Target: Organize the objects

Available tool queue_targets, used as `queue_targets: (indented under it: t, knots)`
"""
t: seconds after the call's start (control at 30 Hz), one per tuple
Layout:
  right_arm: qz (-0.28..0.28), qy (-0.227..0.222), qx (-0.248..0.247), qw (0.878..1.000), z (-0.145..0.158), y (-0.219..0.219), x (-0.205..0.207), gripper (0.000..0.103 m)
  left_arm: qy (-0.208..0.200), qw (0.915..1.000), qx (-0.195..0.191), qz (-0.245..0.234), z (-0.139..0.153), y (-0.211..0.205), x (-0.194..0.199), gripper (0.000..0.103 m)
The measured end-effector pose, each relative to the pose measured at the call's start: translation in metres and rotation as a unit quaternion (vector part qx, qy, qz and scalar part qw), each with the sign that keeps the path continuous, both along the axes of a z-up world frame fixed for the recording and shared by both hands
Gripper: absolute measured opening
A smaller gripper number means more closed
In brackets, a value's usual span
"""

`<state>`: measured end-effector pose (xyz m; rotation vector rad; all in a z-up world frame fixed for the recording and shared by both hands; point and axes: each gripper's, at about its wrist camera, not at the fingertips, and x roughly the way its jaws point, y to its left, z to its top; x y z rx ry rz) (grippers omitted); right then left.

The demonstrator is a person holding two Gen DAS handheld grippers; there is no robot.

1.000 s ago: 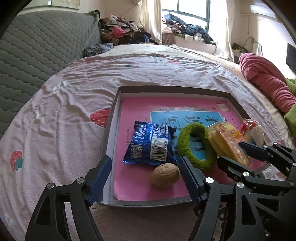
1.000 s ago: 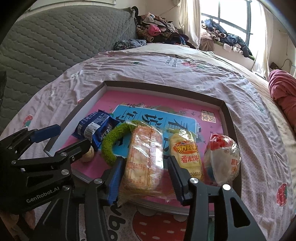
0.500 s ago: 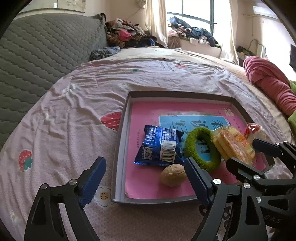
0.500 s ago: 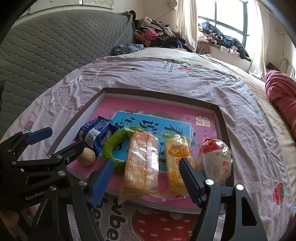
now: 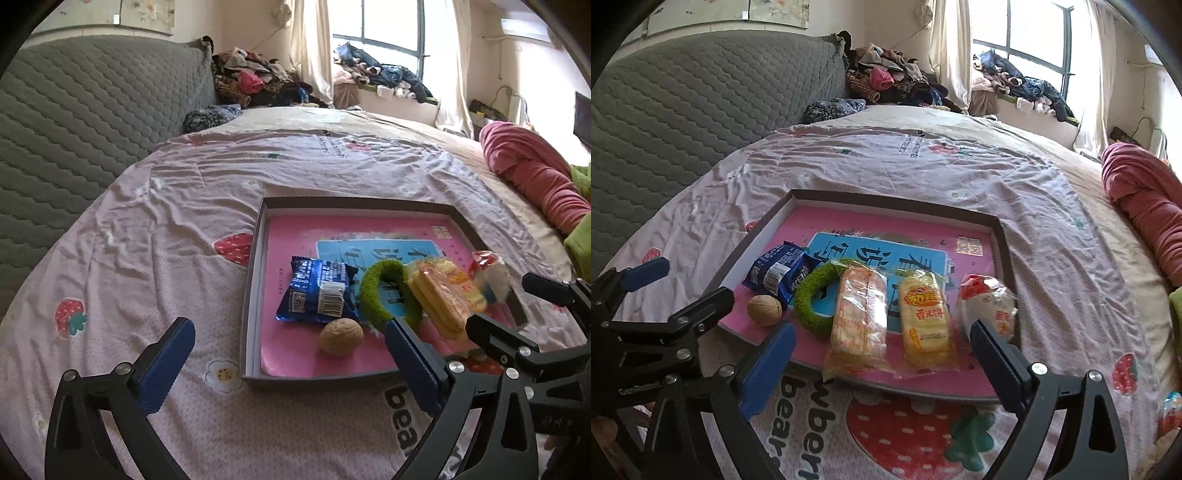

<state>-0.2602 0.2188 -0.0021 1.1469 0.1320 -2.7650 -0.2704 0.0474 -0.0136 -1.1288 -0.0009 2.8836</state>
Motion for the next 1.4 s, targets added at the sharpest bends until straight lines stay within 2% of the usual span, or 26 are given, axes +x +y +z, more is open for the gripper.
queue_targets:
  t: [0.2,0.53,0.83,1.13,1.4]
  knots:
    - [-0.008,-0.001,0.007,1.0,0.008,0.005,0.026,0.099,0.005,1.0,0.003,0.001,0.011,-0.004,0.026,0.102]
    - [-0.029,0.004,0.008,1.0,0.019,0.017,0.085,0.099,0.01,0.9997,-0.018,0.013,0.029,-0.008,0.083,0.102]
    - [-0.032,0.011,0.007,0.999,0.041,0.019,0.132,0.102,0.014,0.9998,-0.012,0.004,0.046,-0.004,0.131,0.102]
    - [-0.041,0.025,0.001,0.999,0.064,0.02,0.163,0.102,0.025,0.9997,0.002,0.0,0.067,-0.006,0.161,0.102]
    - [-0.049,0.02,0.004,0.999,0.054,0.023,0.187,0.102,0.016,0.9999,-0.004,-0.003,0.058,-0.004,0.178,0.102]
